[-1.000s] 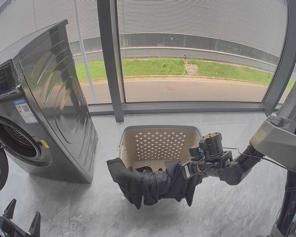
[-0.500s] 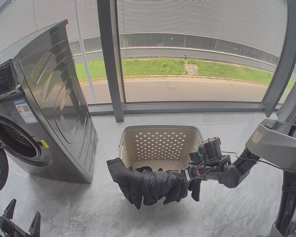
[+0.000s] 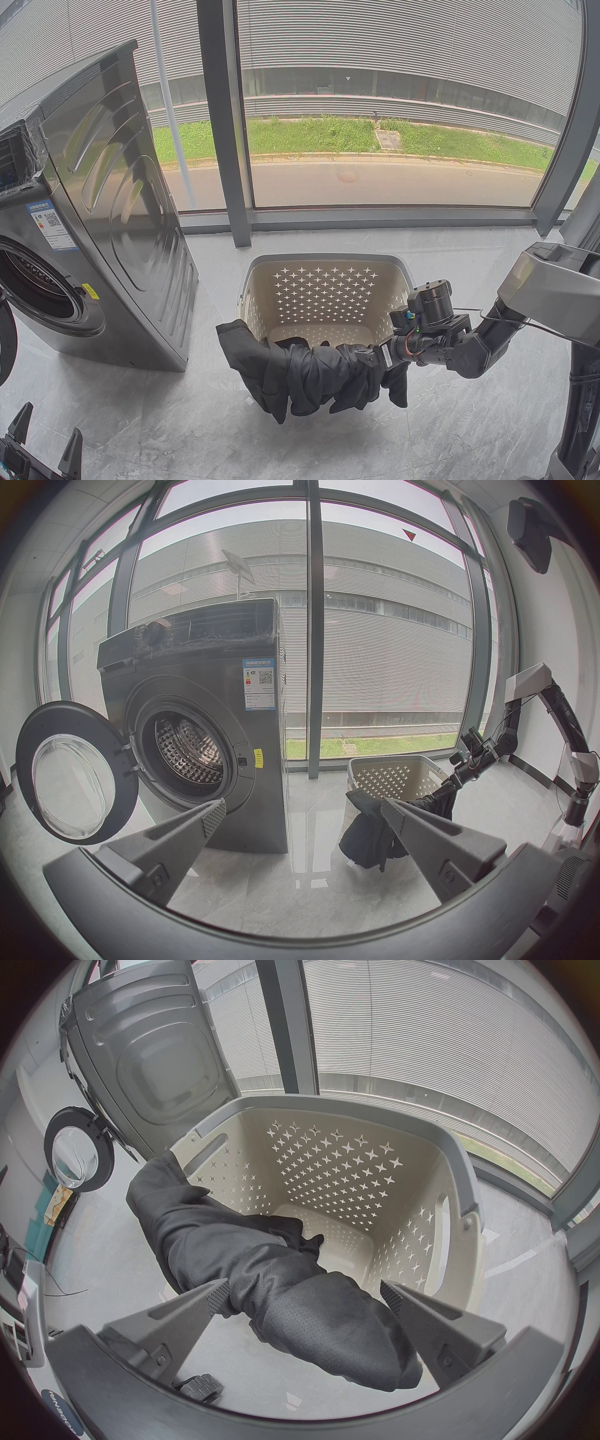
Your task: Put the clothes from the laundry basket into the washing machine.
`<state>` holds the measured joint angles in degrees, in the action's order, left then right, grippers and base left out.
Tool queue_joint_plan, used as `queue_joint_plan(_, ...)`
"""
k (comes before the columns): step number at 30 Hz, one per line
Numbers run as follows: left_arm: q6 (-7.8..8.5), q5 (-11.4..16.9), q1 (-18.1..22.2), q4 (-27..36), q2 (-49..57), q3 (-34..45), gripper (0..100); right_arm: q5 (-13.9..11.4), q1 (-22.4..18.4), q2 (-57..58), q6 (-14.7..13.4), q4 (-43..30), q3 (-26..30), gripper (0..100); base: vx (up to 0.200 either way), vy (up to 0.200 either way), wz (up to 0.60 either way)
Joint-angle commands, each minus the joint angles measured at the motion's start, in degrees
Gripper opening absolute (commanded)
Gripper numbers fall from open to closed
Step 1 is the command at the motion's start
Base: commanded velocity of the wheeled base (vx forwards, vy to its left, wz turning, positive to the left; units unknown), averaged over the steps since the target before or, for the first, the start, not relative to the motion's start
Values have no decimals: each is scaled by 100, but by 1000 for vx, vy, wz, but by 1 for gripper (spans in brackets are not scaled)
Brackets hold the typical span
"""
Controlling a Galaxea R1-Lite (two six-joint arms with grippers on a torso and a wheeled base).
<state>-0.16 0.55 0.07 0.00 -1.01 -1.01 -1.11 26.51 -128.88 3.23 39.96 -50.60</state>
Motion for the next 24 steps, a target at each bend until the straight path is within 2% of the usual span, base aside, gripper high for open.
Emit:
queue_joint_plan(1, -2, -2, 1, 0, 101, 101, 100, -3, -50, -155, 11, 12, 7, 100, 0, 0, 0)
queue_joint_plan(19, -2, -2, 1, 0, 101, 101, 100, -3, -111, -304, 29, 29, -20, 100, 0, 0, 0)
queue_joint_plan(20, -2, -2, 1, 0, 101, 101, 100, -3, -111, -304, 29, 29, -20, 0, 0, 0, 0)
queue_joint_plan(24, -2, -2, 1, 0, 101, 101, 100, -3, -103, -313, 29, 29, -29, 0, 0, 0, 0)
